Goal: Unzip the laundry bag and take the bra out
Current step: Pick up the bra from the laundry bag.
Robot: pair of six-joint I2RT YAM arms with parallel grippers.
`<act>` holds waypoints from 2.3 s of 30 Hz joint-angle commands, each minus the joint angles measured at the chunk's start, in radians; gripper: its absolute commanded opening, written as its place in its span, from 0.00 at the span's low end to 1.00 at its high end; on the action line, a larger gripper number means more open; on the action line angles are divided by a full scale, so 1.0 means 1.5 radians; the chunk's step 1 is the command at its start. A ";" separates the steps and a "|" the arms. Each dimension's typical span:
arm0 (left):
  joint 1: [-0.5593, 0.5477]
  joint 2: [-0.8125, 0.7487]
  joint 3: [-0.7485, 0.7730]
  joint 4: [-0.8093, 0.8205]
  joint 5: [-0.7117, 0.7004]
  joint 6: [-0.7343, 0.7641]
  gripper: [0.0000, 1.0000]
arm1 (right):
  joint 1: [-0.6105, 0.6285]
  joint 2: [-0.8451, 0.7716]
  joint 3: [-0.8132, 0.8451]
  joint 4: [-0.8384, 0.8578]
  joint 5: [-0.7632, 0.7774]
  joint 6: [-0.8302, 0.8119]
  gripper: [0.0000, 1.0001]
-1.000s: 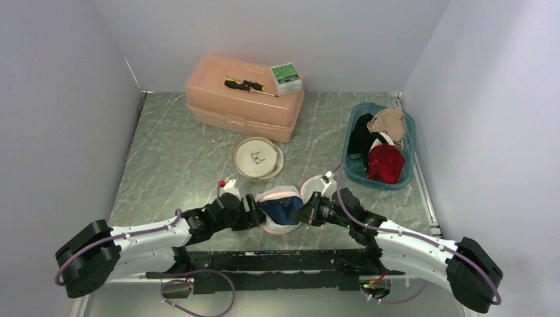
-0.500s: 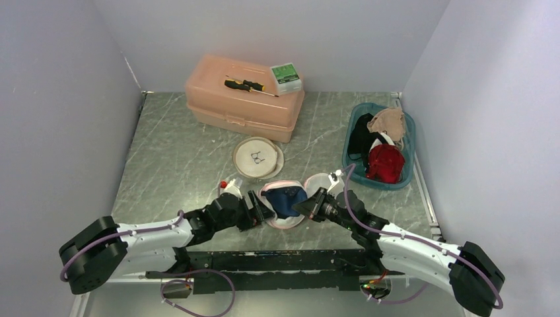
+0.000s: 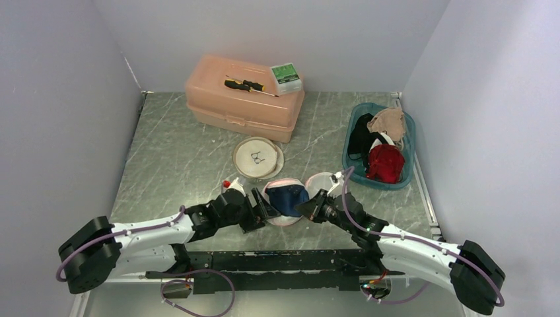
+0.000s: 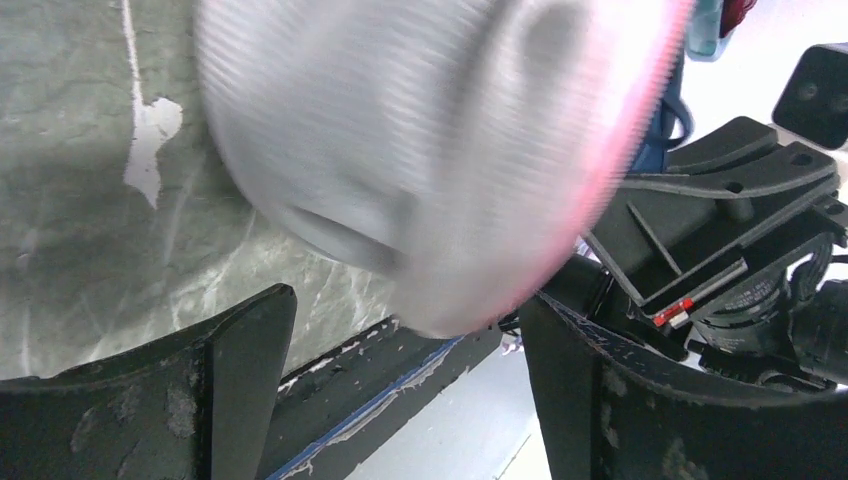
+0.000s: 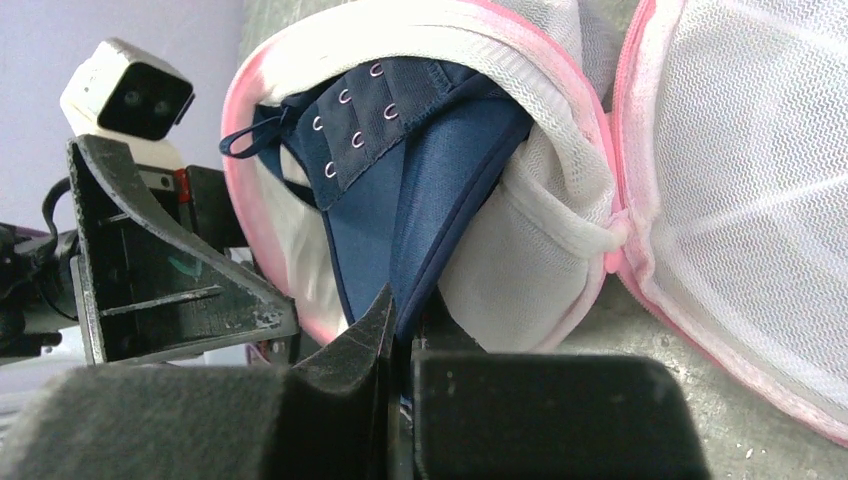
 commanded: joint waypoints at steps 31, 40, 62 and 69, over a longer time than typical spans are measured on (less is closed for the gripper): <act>-0.049 0.117 0.121 -0.025 -0.070 -0.014 0.39 | 0.032 -0.022 0.011 0.033 0.013 -0.019 0.00; -0.050 0.149 0.137 -0.008 -0.011 0.059 0.03 | 0.031 -0.021 0.020 0.039 0.017 -0.013 0.00; -0.064 0.129 0.088 -0.139 -0.132 0.110 0.03 | -0.057 -0.087 0.128 0.060 -0.325 -0.041 0.00; -0.063 0.042 0.074 -0.206 -0.195 0.117 0.03 | -0.074 -0.062 0.153 0.027 -0.452 -0.116 0.00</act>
